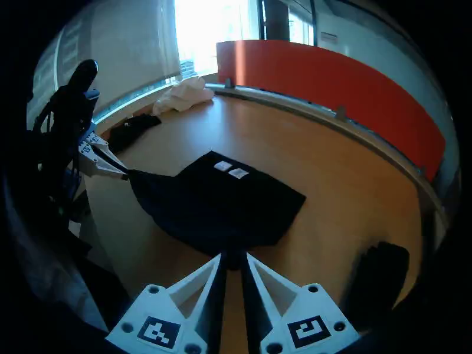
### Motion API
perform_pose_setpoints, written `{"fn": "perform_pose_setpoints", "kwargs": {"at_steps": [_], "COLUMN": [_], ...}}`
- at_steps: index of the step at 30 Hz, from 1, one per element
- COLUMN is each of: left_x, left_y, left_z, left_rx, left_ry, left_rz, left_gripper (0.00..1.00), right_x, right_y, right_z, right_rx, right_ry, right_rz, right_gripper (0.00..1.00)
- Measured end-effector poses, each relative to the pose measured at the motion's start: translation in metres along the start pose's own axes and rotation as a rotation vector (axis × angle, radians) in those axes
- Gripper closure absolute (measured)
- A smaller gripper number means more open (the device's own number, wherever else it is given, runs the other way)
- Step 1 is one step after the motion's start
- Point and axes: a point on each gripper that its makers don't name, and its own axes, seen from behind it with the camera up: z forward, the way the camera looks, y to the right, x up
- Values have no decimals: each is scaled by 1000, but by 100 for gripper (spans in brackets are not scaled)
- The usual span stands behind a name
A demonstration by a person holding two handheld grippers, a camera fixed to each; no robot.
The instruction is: Fold towel
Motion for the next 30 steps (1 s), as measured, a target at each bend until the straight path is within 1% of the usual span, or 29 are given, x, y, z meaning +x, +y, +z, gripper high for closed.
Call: {"fn": "perform_pose_setpoints", "kwargs": {"at_steps": [3,9,15,21,24,30], "left_x": [4,16,32,49,59,79], "left_y": [-1,-5,-11,-22,-29,-48], "left_z": [0,3,13,25,32,46], "left_rx": [1,2,8,28,40,71], "left_ry": [4,14,16,15,15,11], "left_rz": [1,-13,-20,-39,-51,-76], "left_gripper": [91,91,91,91,91,91], "right_x": [1,9,20,33,39,51], "right_y": [2,8,22,41,52,72], "right_z": [1,4,14,28,37,58], "right_rx": [-1,-4,-10,-25,-33,-49], "right_ry": [1,8,20,27,30,26], "right_rz": [-2,-7,-4,-1,-4,0], "right_gripper": [84,84,84,84,84,84]}}
